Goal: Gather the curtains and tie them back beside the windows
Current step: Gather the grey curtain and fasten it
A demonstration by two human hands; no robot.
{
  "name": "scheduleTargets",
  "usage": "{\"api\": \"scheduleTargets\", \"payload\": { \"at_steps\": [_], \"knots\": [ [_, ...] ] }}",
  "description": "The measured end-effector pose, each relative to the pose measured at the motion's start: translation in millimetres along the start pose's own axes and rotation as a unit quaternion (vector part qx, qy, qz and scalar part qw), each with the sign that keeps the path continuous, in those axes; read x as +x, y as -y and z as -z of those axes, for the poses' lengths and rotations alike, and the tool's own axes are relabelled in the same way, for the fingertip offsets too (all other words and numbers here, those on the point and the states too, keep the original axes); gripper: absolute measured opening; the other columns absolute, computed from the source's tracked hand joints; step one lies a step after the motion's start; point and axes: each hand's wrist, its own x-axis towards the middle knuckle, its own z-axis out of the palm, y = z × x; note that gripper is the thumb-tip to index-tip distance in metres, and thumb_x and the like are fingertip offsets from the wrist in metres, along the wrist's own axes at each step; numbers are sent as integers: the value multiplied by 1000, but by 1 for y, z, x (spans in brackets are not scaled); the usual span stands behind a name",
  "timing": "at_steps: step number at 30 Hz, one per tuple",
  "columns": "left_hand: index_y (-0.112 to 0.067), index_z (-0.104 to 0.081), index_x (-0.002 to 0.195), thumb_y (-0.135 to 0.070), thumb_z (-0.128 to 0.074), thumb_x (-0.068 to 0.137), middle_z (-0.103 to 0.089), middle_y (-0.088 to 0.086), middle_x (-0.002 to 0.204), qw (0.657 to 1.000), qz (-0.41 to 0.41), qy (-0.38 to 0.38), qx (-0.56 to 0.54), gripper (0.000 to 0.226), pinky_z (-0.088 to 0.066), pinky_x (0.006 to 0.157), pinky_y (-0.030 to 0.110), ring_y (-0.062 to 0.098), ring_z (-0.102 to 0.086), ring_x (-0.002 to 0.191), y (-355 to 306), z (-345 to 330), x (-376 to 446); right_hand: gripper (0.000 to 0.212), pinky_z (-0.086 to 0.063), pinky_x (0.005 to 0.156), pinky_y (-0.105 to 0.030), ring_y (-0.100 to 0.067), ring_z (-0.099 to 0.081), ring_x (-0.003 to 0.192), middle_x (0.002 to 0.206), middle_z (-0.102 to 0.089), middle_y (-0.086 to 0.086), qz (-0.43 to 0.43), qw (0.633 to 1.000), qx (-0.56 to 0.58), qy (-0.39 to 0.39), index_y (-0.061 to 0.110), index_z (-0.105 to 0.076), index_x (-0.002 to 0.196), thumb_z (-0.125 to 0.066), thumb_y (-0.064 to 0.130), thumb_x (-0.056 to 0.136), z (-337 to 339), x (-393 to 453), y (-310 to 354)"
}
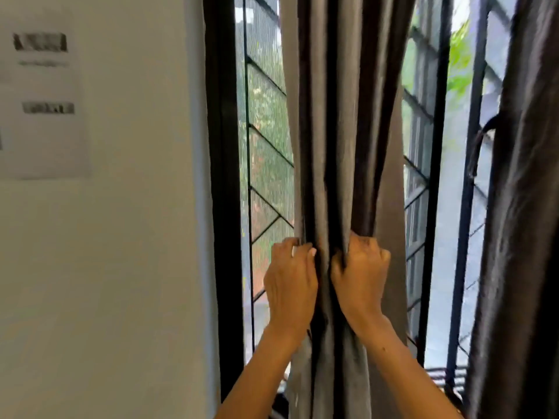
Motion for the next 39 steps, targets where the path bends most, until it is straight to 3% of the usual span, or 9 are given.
{"api": "scheduleTargets", "payload": {
  "at_steps": [3,6,10,13,18,23,27,32,39],
  "knots": [
    [-12,-72,98,-9,-64,84,-65,2,99,1000,4,-27,-4,16,-52,58,29,17,-59,86,13,7,-29,57,-33,86,-35,-26,-48,111,134,-54,-11,2,997,30,-66,2,-45,136,-59,10,81,9,-43,7],
    [-12,-72,101,-1,-70,80,-67,0,97,999,18,-45,1,24,-51,58,28,12,-53,88,25,17,-54,60,-32,92,-33,-21,-42,121,147,-38,-11,44,991,34,-120,4,-36,141,-60,4,86,18,-84,21],
    [-19,-68,110,-10,-66,85,-63,-12,91,997,59,-30,-34,27,-41,69,8,7,-52,86,42,42,-79,31,-34,85,-34,-16,-51,113,136,-54,-3,160,984,36,-75,15,-61,126,-50,11,98,19,-129,35],
    [-24,-64,111,-11,-69,85,-55,-17,86,991,112,-25,-67,30,-40,67,3,3,-53,76,53,60,-91,27,-30,86,-32,-16,-52,110,122,-65,4,138,987,72,22,17,-72,108,-50,14,93,14,-150,42],
    [-29,-45,106,-10,-73,81,-59,-30,84,973,194,-53,-117,42,-46,64,4,-4,-62,72,67,79,-107,30,-30,86,-28,-15,-53,106,116,-65,7,89,986,77,114,19,-71,106,-63,12,79,4,-178,54],
    [-12,-67,109,-10,-74,79,-68,1,87,982,185,-44,-15,31,-45,59,13,10,-59,76,86,85,-114,27,-29,85,-24,-12,-51,106,116,-65,8,39,983,109,142,20,-71,106,-54,19,85,0,-191,64],
    [-12,-70,88,-22,-75,77,-67,4,86,982,179,-7,62,16,-30,61,9,12,-51,83,95,89,-114,28,-32,86,-24,-12,-52,107,117,-64,7,19,982,133,135,19,-70,108,-53,20,86,-1,-194,71],
    [-26,-63,81,-19,-76,78,-60,-21,77,975,212,12,-66,15,-47,65,8,0,-59,72,95,97,-112,28,-30,88,-22,-11,-50,108,115,-64,4,2,983,140,119,18,-70,107,-52,22,86,-4,-193,77],
    [-17,-62,74,-15,-81,72,-61,-11,69,953,270,-7,-135,19,-51,63,16,6,-60,69,91,100,-108,29,-30,91,-21,-12,-50,111,118,-63,4,-14,981,149,125,18,-69,108,-51,27,89,-13,-193,81]
  ]
}}
